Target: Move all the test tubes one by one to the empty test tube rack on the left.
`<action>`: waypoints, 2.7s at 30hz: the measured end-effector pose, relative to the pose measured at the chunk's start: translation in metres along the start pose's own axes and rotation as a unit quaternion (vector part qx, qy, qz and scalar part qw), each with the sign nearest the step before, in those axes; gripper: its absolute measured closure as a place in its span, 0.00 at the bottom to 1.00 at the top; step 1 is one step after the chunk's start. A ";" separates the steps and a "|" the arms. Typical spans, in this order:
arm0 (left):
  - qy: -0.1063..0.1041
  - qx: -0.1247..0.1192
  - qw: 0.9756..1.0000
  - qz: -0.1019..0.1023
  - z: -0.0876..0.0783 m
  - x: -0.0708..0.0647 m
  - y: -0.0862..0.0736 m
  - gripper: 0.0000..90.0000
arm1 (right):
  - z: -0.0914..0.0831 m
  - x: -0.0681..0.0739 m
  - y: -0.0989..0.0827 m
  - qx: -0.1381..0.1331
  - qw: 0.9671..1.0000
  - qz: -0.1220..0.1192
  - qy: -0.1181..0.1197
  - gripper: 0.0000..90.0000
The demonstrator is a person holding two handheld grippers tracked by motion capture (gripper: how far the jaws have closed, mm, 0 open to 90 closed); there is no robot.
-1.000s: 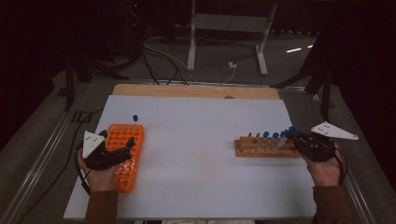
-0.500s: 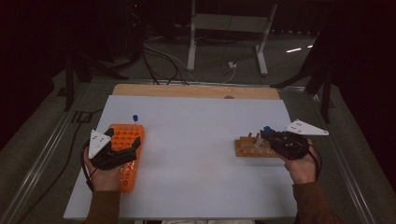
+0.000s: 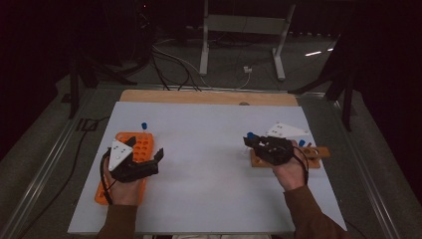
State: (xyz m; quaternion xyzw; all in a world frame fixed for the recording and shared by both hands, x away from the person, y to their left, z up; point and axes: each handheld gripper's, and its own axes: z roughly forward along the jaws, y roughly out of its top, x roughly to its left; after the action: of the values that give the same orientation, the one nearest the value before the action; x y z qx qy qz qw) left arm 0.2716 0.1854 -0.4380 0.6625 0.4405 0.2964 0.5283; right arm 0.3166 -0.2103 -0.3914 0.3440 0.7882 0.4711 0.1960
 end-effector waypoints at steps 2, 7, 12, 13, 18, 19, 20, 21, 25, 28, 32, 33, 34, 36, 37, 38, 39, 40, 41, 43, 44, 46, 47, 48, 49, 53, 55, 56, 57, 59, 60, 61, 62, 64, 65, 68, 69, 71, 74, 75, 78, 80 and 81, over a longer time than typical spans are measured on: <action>-0.008 0.002 1.000 0.006 0.002 -0.006 0.002 0.04 | 0.007 0.005 0.004 0.001 1.000 -0.005 0.008 0.85; -0.034 0.007 0.999 0.022 0.010 -0.020 0.006 0.06 | 0.026 0.020 0.012 0.008 0.999 -0.016 0.030 0.85; -0.063 0.014 0.997 0.045 0.022 -0.037 0.011 0.06 | 0.040 0.033 0.020 0.015 0.998 -0.026 0.047 0.85; -0.069 0.017 0.996 0.049 0.024 -0.041 0.011 0.07 | 0.041 0.035 0.022 0.015 0.998 -0.027 0.049 0.85; -0.092 0.032 0.993 0.067 0.036 -0.056 0.011 0.10 | 0.050 0.049 0.031 0.011 0.997 -0.030 0.067 0.85; -0.095 0.036 0.992 0.074 0.038 -0.059 0.010 0.12 | 0.052 0.052 0.032 0.010 0.997 -0.029 0.071 0.85; -0.103 0.038 0.991 0.074 0.040 -0.063 0.010 0.15 | 0.054 0.055 0.033 0.010 0.997 -0.027 0.077 0.85; -0.111 0.039 0.990 0.073 0.042 -0.066 0.009 0.19 | 0.056 0.058 0.034 0.010 0.996 -0.026 0.080 0.85; -0.125 0.046 0.988 0.083 0.049 -0.075 0.007 0.32 | 0.064 0.068 0.035 0.014 0.995 -0.030 0.093 0.85; -0.137 0.051 0.985 0.086 0.053 -0.079 0.006 0.48 | 0.068 0.073 0.034 0.016 0.994 -0.029 0.102 0.85; -0.141 0.061 0.984 0.093 0.058 -0.083 0.003 0.65 | 0.070 0.077 0.033 0.017 0.994 -0.030 0.108 0.85; -0.143 0.061 0.983 0.093 0.058 -0.084 0.003 0.70 | 0.070 0.077 0.033 0.017 0.993 -0.031 0.109 0.85; -0.145 0.059 0.983 0.093 0.059 -0.085 0.003 0.72 | 0.070 0.078 0.032 0.018 0.993 -0.032 0.110 0.85; -0.150 0.056 0.983 0.089 0.059 -0.085 0.003 0.76 | 0.070 0.079 0.032 0.019 0.993 -0.031 0.112 0.85; -0.152 0.055 0.983 0.088 0.059 -0.086 0.003 0.78 | 0.070 0.078 0.031 0.018 0.993 -0.031 0.112 0.85; -0.152 0.056 0.983 0.087 0.059 -0.085 0.003 0.79 | 0.070 0.078 0.031 0.018 0.993 -0.031 0.113 0.85; -0.152 0.057 0.983 0.085 0.059 -0.085 0.003 0.80 | 0.070 0.078 0.030 0.018 0.993 -0.030 0.113 0.85; -0.152 0.057 0.983 0.084 0.059 -0.085 0.002 0.81 | 0.070 0.078 0.030 0.018 0.993 -0.028 0.114 0.85; -0.153 0.057 0.983 0.085 0.059 -0.084 0.002 0.83 | 0.070 0.077 0.029 0.018 0.993 -0.028 0.115 0.85; -0.155 0.056 0.983 0.082 0.059 -0.084 0.001 0.86 | 0.070 0.076 0.028 0.018 0.992 -0.027 0.118 0.85; -0.156 0.056 0.983 0.083 0.059 -0.084 0.001 0.86 | 0.069 0.076 0.028 0.018 0.992 -0.028 0.118 0.85; -0.156 0.055 0.983 0.085 0.059 -0.084 0.001 0.86 | 0.069 0.076 0.027 0.017 0.992 -0.027 0.119 0.84; -0.156 0.055 0.983 0.085 0.059 -0.084 0.001 0.86 | 0.069 0.075 0.027 0.016 0.992 -0.025 0.120 0.83; -0.156 0.056 0.982 0.086 0.059 -0.084 0.001 0.87 | 0.068 0.074 0.027 0.013 0.992 -0.020 0.123 0.79; -0.154 0.057 0.982 0.088 0.060 -0.084 0.001 0.87 | 0.067 0.073 0.026 0.008 0.992 -0.014 0.127 0.74; -0.150 0.060 0.983 0.088 0.059 -0.081 0.001 0.87 | 0.062 0.067 0.026 -0.009 0.991 0.002 0.135 0.51; -0.143 0.061 0.984 0.086 0.058 -0.078 0.002 0.87 | 0.060 0.064 0.026 -0.017 0.991 0.009 0.130 0.39; -0.139 0.061 0.985 0.083 0.058 -0.077 0.002 0.87 | 0.059 0.062 0.025 -0.017 0.992 0.011 0.127 0.32; -0.137 0.059 0.985 0.081 0.057 -0.075 0.003 0.87 | 0.059 0.061 0.025 -0.017 0.992 0.015 0.124 0.26; -0.130 0.057 0.987 0.075 0.056 -0.071 0.003 0.87 | 0.058 0.059 0.022 -0.011 0.994 0.011 0.106 0.16; -0.126 0.057 0.988 0.074 0.055 -0.068 0.004 0.87 | 0.058 0.059 0.020 -0.012 0.995 0.008 0.095 0.15; -0.123 0.057 0.988 0.071 0.054 -0.066 0.004 0.87 | 0.057 0.057 0.019 -0.011 0.996 0.010 0.089 0.12; -0.120 0.055 0.989 0.068 0.053 -0.064 0.005 0.87 | 0.057 0.055 0.016 -0.010 0.996 0.010 0.086 0.09; -0.111 0.055 0.990 0.065 0.051 -0.059 0.006 0.87 | 0.055 0.051 0.012 -0.011 0.996 0.010 0.084 0.04; -0.107 0.055 0.991 0.064 0.051 -0.056 0.006 0.87 | 0.054 0.049 0.010 -0.010 0.997 0.011 0.080 0.03; -0.096 0.054 0.993 0.049 0.048 -0.047 0.007 0.87 | 0.050 0.043 0.004 -0.009 0.998 0.012 0.068 0.01; -0.092 0.054 0.993 0.045 0.047 -0.044 0.007 0.87 | 0.048 0.041 0.003 -0.009 0.998 0.011 0.062 0.01; -0.086 0.053 0.994 0.040 0.045 -0.038 0.008 0.87 | 0.044 0.038 0.000 -0.008 0.999 0.008 0.053 0.00; -0.076 0.051 0.995 0.031 0.043 -0.029 0.008 0.87 | 0.037 0.034 -0.003 -0.010 0.999 0.007 0.043 0.00; -0.073 0.050 0.996 0.029 0.042 -0.026 0.008 0.87 | 0.034 0.032 -0.004 -0.011 0.999 0.008 0.040 0.00; -0.062 0.049 0.997 0.025 0.040 -0.018 0.008 0.87 | 0.027 0.029 -0.007 -0.014 0.999 0.006 0.037 0.00; -0.054 0.049 0.997 0.024 0.038 -0.012 0.008 0.87 | 0.021 0.026 -0.009 -0.018 0.999 0.004 0.033 0.00; -0.048 0.048 0.997 0.023 0.037 -0.009 0.008 0.87 | 0.019 0.025 -0.011 -0.017 0.999 0.004 0.031 0.00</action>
State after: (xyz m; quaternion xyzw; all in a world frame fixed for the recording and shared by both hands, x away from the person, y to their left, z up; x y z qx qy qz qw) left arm 0.3015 0.1602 -0.4397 0.7107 0.4130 0.2550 0.5092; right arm 0.3072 -0.1841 -0.4092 0.3294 0.7842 0.4957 0.1756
